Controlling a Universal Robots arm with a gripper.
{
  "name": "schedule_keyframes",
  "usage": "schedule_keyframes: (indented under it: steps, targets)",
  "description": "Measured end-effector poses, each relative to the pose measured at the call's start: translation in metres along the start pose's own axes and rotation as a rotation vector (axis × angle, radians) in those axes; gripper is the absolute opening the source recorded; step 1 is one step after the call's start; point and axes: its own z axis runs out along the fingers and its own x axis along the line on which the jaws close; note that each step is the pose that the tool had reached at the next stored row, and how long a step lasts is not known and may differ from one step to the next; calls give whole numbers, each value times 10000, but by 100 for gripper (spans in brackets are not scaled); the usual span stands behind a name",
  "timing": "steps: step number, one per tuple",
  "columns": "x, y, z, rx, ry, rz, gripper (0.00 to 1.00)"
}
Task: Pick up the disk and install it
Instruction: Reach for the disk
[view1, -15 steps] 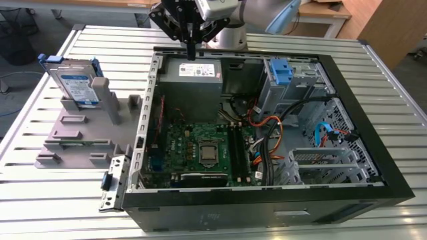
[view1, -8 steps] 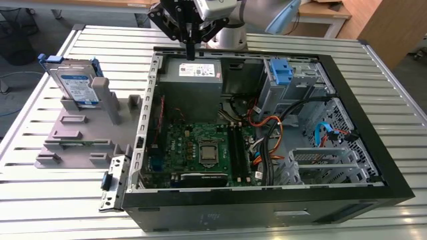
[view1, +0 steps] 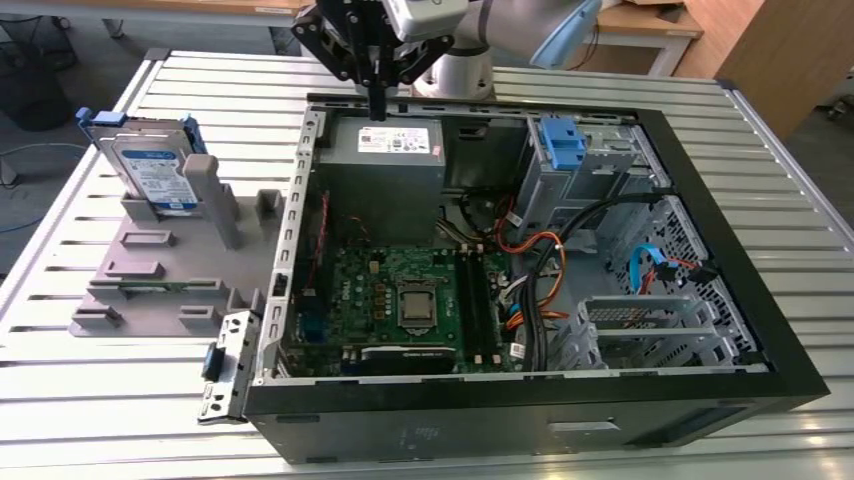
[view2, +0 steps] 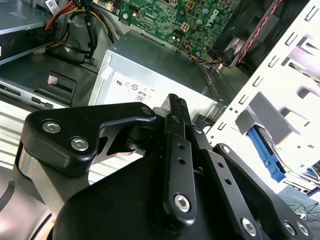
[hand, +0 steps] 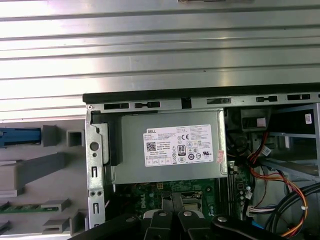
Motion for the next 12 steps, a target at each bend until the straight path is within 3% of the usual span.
schedule_keyframes:
  steps: [12]
  targets:
    - [24, -2, -1, 0, 0, 0, 11]
